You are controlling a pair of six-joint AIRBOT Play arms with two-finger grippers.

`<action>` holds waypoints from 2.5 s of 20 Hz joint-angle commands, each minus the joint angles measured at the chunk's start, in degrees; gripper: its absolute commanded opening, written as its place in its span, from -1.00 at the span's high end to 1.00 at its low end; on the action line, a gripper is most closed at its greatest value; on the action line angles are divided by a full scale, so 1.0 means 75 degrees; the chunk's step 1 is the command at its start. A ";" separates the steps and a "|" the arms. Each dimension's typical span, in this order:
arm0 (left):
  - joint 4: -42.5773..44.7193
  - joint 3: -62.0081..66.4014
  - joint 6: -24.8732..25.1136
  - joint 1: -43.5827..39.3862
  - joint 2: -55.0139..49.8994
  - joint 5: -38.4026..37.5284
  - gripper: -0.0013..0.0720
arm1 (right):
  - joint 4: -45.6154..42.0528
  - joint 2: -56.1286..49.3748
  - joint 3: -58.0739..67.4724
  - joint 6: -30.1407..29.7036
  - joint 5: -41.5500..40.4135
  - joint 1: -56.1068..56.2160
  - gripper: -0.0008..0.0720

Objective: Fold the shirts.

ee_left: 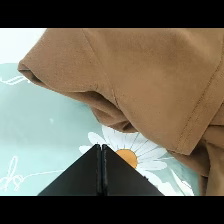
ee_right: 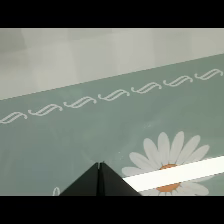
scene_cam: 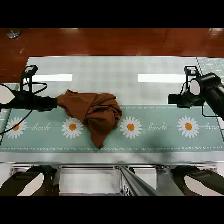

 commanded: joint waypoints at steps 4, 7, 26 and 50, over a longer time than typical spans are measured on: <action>0.0003 0.0009 0.0000 -0.0006 -0.0006 0.0006 0.91 | 0.0000 -0.0006 -0.0003 0.0000 -0.0003 -0.0003 0.93; 0.0003 0.0009 0.0000 -0.0006 -0.0006 0.0006 0.91 | 0.0000 -0.0006 -0.0003 0.0000 -0.0003 -0.0003 0.93; -0.0895 0.0606 -0.0813 0.1000 -0.1702 0.0941 -0.95 | 0.0874 0.0184 -0.0385 -0.0230 -0.0463 0.0294 -0.71; -0.5097 0.1072 0.2229 0.1378 -0.3663 -0.0560 0.91 | 0.7210 -0.1346 -0.1099 -0.1757 -0.4371 0.3893 -0.71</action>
